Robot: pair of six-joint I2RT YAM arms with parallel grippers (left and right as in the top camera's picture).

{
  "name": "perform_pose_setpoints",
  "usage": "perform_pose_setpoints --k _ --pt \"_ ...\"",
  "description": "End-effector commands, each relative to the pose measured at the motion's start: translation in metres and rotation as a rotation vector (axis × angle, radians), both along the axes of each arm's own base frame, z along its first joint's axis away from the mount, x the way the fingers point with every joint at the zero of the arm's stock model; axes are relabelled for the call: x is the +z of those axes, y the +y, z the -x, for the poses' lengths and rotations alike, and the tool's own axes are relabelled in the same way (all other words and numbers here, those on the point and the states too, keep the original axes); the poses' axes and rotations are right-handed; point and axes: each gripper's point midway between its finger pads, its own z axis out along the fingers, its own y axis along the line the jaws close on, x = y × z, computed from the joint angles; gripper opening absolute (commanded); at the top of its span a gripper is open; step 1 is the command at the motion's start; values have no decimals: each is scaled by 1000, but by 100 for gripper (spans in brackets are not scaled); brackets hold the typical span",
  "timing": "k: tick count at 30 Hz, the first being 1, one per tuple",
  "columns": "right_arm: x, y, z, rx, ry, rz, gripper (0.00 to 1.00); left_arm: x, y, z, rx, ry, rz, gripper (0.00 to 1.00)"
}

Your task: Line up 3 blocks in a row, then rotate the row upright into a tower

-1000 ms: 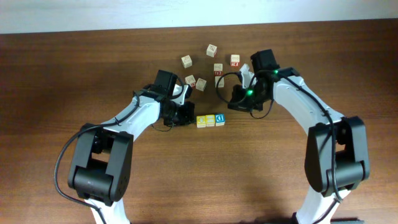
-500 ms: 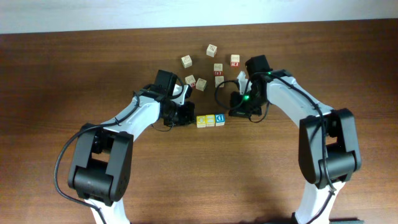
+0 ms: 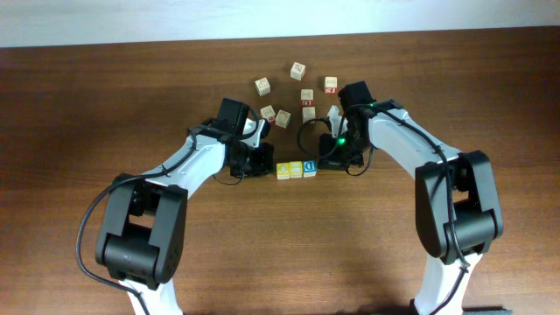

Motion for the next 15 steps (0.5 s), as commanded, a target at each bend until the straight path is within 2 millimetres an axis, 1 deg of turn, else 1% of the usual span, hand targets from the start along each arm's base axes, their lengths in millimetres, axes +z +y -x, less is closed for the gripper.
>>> perform_pose_setpoints --k 1,8,13,15 --pt "-10 5 8 27 29 -1 4 -4 -3 3 -2 22 12 0" --pt "-18 6 10 28 50 -7 4 -4 -3 3 -2 21 12 0" --pt "-18 6 10 28 49 -8 4 -4 -3 3 -3 21 12 0" --pt "-16 10 10 58 36 -35 4 -4 -3 3 -3 21 12 0"
